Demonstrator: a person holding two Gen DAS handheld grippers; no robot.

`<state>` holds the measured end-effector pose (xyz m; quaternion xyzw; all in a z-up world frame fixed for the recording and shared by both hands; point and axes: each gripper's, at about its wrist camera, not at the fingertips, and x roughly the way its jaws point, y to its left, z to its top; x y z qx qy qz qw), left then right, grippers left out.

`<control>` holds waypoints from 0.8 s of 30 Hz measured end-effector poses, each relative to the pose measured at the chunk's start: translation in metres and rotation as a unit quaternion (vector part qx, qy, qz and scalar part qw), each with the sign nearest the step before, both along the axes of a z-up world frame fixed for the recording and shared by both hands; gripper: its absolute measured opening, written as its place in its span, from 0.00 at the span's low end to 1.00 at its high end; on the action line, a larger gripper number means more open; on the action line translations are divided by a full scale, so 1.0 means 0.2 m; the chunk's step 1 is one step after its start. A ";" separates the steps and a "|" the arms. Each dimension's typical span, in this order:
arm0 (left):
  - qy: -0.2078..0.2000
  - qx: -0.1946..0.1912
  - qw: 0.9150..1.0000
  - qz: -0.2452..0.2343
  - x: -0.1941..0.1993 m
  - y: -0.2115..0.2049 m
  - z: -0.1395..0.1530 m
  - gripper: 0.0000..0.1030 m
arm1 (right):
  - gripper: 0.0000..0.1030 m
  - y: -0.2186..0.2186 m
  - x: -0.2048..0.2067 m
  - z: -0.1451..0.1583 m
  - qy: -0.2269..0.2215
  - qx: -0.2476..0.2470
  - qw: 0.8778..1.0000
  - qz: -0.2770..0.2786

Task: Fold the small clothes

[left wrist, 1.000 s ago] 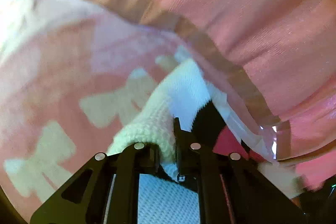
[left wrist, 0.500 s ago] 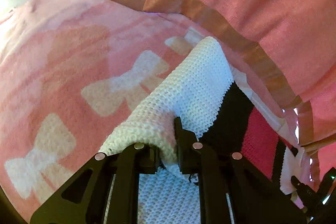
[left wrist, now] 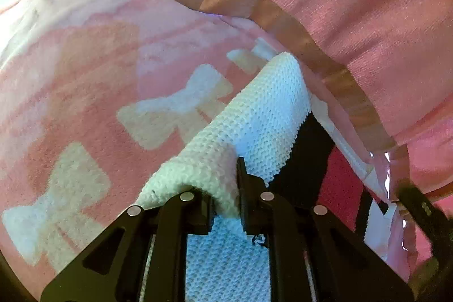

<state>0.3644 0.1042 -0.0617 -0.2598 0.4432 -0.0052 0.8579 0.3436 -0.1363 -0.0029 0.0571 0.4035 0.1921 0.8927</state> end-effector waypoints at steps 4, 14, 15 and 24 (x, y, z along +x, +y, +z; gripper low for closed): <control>0.000 0.000 1.000 -0.011 0.01 0.01 -0.01 0.12 | 0.35 0.30 0.28 -0.13 0.013 -0.016 1.000 0.021; 0.004 0.027 1.000 -0.002 0.01 0.04 0.00 0.10 | 0.06 0.60 0.63 -0.22 -0.009 -0.008 1.000 0.019; 0.003 0.032 0.999 -0.002 0.01 0.04 0.00 0.10 | 0.06 0.62 0.66 -0.27 -0.004 -0.016 1.000 0.018; -0.011 0.052 0.998 -0.015 0.00 0.02 0.02 0.12 | 0.12 0.35 0.44 -0.03 -0.033 0.029 0.999 -0.027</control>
